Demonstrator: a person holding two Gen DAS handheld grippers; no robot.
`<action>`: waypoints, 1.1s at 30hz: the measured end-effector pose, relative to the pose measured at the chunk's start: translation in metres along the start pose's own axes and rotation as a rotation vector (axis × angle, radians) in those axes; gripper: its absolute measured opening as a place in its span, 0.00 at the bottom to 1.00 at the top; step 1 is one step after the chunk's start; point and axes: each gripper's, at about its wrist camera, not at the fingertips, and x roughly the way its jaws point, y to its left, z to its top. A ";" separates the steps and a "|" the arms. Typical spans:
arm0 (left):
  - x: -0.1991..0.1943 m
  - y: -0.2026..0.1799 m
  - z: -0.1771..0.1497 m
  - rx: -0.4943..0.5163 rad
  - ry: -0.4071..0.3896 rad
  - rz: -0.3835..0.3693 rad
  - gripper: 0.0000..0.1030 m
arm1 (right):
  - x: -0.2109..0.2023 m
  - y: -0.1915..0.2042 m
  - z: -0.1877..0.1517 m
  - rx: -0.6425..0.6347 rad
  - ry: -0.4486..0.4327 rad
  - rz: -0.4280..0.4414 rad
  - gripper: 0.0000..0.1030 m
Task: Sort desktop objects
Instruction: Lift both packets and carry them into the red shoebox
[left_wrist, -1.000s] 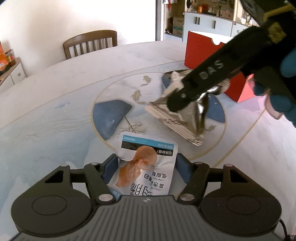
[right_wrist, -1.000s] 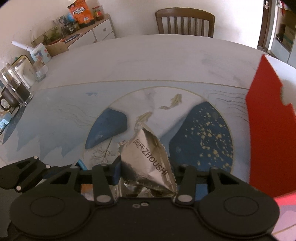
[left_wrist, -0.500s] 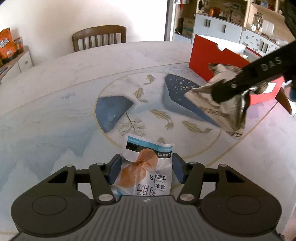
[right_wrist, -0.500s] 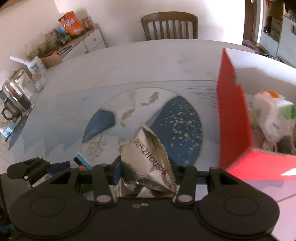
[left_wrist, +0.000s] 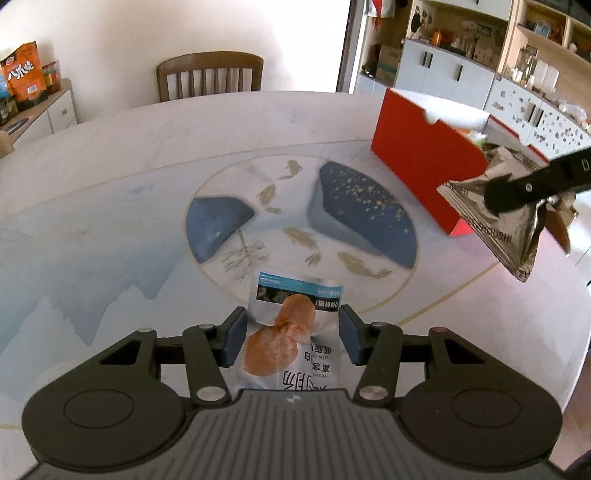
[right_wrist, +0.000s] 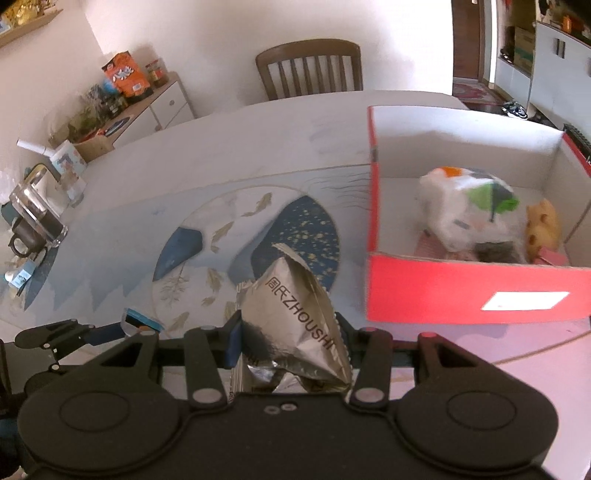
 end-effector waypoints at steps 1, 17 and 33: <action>-0.003 -0.003 0.002 -0.001 -0.006 -0.004 0.50 | -0.004 -0.003 -0.001 0.002 -0.005 0.001 0.46; -0.028 -0.069 0.072 0.041 -0.111 -0.128 0.50 | -0.060 -0.062 0.016 0.031 -0.115 -0.057 0.46; -0.005 -0.166 0.164 0.213 -0.184 -0.198 0.50 | -0.088 -0.137 0.044 0.014 -0.192 -0.133 0.46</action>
